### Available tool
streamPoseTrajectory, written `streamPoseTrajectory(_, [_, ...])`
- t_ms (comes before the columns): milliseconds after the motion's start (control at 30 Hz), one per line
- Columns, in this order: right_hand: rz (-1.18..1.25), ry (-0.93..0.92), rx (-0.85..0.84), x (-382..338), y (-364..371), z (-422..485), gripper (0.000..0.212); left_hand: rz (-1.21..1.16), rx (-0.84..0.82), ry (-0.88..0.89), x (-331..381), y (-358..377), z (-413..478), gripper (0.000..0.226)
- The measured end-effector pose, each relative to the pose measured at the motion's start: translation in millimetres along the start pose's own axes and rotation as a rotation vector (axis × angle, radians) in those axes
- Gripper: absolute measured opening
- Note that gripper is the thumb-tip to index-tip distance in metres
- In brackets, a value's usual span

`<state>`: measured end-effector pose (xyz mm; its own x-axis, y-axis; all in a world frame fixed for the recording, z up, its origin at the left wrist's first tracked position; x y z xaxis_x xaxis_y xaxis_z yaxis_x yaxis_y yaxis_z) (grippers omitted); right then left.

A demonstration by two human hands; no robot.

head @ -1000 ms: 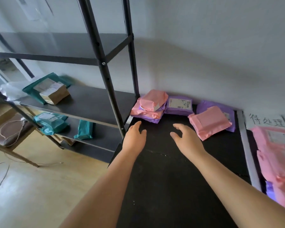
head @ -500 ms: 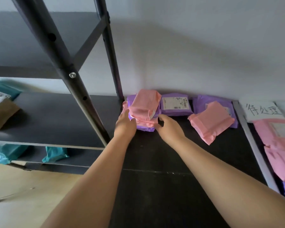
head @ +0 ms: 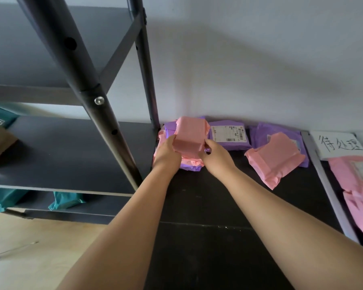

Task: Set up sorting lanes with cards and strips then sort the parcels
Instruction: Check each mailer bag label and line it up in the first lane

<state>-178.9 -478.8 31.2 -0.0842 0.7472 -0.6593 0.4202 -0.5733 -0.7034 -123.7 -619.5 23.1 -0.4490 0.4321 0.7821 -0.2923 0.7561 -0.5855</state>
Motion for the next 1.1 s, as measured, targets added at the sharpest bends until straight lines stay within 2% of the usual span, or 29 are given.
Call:
streamPoseTrajectory(100, [0.090,-0.038,0.063,7,-13,-20,0.039,-0.077,0.029,-0.004,11,-5,-23,0.067])
streamPoseTrajectory(233, [0.230,-0.072,0.118,17,-39,-58,0.045,-0.136,0.078,0.157,39,-6,-67,0.060])
streamPoseTrajectory(333, [0.291,-0.104,0.156,28,-62,-90,0.046,-0.203,0.090,0.163,57,-2,-99,0.045])
streamPoseTrajectory(433, [0.349,-0.122,0.191,45,-87,-127,0.043,-0.202,0.078,0.184,73,7,-137,0.051])
streamPoseTrajectory(600, [0.470,-0.111,0.231,83,-133,-190,0.043,-0.280,0.051,0.217,97,33,-196,0.045])
streamPoseTrajectory(700, [0.644,-0.142,0.249,103,-161,-226,0.041,-0.357,0.055,0.224,118,49,-229,0.031])
streamPoseTrajectory(767, [0.724,-0.171,0.252,117,-176,-247,0.030,-0.365,0.074,0.239,134,57,-253,0.022])
streamPoseTrajectory(900, [0.739,-0.237,0.278,138,-200,-286,0.012,-0.450,0.150,0.208,153,71,-297,0.013])
streamPoseTrajectory(1000, [0.706,-0.283,0.317,148,-213,-313,0.021,-0.592,0.186,0.183,163,78,-328,0.010])
streamPoseTrajectory(1100, [0.684,-0.308,0.347,156,-227,-338,0.019,-0.681,0.204,0.170,173,85,-353,0.010])
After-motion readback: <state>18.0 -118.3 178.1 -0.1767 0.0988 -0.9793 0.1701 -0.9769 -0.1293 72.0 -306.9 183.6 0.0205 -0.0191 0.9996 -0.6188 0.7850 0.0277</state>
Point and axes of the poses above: each hand's wrist, its own z-axis towards the middle knuckle, its own y-axis out of the palm, x = y × z, the point moved 2 cm from there along z, towards the middle knuckle, and after that the axes turned 1 degree about y, right-handed, at the moved point
